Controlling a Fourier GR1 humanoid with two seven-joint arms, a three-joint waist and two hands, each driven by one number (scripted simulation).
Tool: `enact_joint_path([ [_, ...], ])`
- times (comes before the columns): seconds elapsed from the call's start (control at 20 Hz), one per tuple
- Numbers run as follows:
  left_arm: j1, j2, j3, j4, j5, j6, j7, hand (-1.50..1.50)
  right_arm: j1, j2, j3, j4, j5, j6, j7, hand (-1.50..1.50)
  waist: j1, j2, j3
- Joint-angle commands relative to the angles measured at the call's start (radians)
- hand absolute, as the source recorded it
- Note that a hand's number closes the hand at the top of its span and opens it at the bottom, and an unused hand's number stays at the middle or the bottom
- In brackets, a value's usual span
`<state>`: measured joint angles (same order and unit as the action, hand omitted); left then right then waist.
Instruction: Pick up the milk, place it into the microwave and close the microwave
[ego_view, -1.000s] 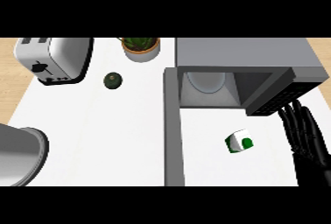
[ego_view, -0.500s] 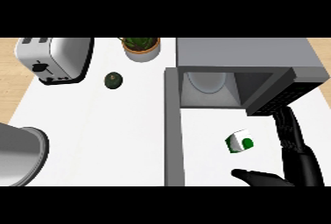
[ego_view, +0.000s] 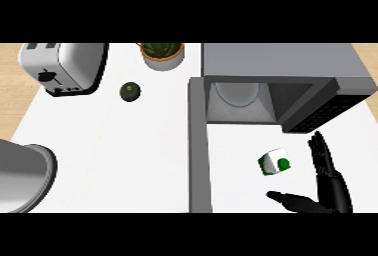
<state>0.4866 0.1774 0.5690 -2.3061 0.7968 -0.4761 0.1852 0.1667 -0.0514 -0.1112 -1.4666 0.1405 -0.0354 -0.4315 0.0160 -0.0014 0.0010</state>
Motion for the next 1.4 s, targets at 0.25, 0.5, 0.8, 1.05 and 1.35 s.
enact_joint_path([
  [0.25, 0.041, -0.038, 0.042, -0.086, 0.102, -0.04, 0.028, -1.5, -0.136, -0.059, -0.076, 0.429, 0.041, -0.024, -0.269, -1.5, -0.002, 0.001, 0.0],
  [0.5, 0.078, -0.057, 0.086, -0.065, 0.139, -0.108, 0.029, -1.5, -0.209, -0.106, -0.108, 0.66, 0.052, -0.016, -0.419, -1.5, 0.001, 0.001, 0.0],
  [0.8, 0.05, -0.02, 0.115, -0.044, 0.191, -0.092, 0.058, -1.5, -0.394, -0.074, -0.16, 0.943, 0.026, -0.042, -0.555, -1.5, 0.003, 0.003, 0.001],
  [1.05, 0.07, 0.017, 0.171, -0.065, 0.278, -0.094, 0.076, -1.5, -0.449, -0.081, -0.181, 1.074, 0.015, -0.004, -0.638, -1.5, 0.007, 0.003, 0.001],
  [1.35, 0.023, 0.022, 0.14, -0.047, 0.248, -0.07, 0.092, -1.5, -0.508, -0.116, -0.205, 1.181, -0.005, 0.096, -0.658, 1.5, 0.007, 0.009, 0.003],
])
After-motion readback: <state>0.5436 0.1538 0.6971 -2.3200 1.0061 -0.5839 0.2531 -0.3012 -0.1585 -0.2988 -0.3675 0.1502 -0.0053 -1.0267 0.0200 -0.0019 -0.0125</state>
